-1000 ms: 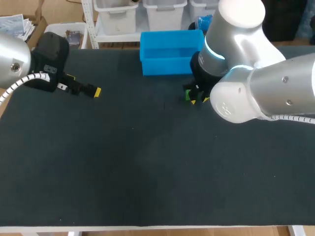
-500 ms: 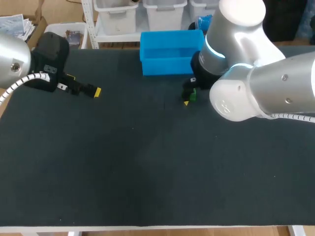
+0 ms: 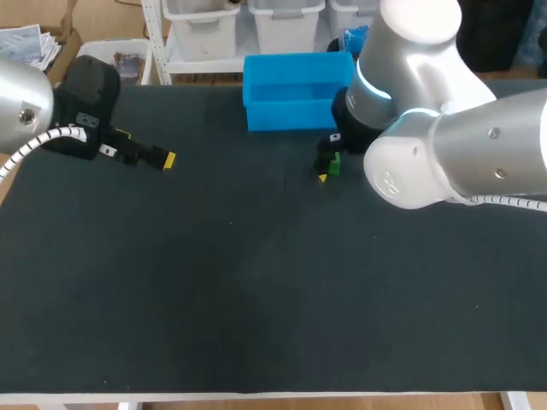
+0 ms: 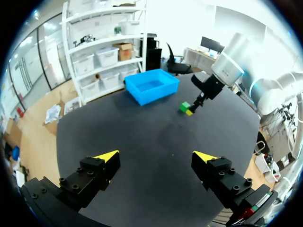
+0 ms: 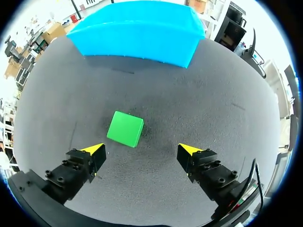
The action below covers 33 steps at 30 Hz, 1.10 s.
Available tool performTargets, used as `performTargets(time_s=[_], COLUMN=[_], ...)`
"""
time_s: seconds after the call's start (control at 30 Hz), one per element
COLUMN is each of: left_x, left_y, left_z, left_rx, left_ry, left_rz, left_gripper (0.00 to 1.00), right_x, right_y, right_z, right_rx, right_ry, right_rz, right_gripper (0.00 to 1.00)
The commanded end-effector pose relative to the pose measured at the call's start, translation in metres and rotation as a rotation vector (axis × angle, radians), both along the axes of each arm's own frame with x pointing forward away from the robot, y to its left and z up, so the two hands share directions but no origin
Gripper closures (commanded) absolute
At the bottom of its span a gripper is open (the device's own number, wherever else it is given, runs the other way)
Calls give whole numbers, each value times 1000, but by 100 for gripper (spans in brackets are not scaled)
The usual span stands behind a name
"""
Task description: Use the left arm to pick the red cube and place it into the blue plastic box first, then use the right arm to grasp the green cube and put it into the same blue plastic box after the first action is fully finished.
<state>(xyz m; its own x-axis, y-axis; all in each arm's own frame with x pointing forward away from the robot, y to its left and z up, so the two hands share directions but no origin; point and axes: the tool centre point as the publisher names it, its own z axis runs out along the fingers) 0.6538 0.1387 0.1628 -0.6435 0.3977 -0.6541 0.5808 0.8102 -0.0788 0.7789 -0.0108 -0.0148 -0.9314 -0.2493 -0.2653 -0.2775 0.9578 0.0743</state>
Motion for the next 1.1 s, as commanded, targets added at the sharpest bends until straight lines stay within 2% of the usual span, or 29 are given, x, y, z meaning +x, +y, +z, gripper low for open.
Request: performTargets(time_s=[0.03, 0.5, 1.1], left_x=[1, 1, 1], left_y=[2, 2, 2], left_z=[-1, -1, -1], left_rx=[-8, -8, -8], left_ry=[0, 0, 0], left_rz=[-9, -9, -9], left_gripper=[0, 0, 0], right_x=[10, 29, 33], right_y=[4, 16, 24], right_z=[-3, -5, -7], right_rx=[-6, -21, -48], right_ry=[11, 23, 41], right_rz=[0, 0, -19], right_gripper=[0, 0, 0])
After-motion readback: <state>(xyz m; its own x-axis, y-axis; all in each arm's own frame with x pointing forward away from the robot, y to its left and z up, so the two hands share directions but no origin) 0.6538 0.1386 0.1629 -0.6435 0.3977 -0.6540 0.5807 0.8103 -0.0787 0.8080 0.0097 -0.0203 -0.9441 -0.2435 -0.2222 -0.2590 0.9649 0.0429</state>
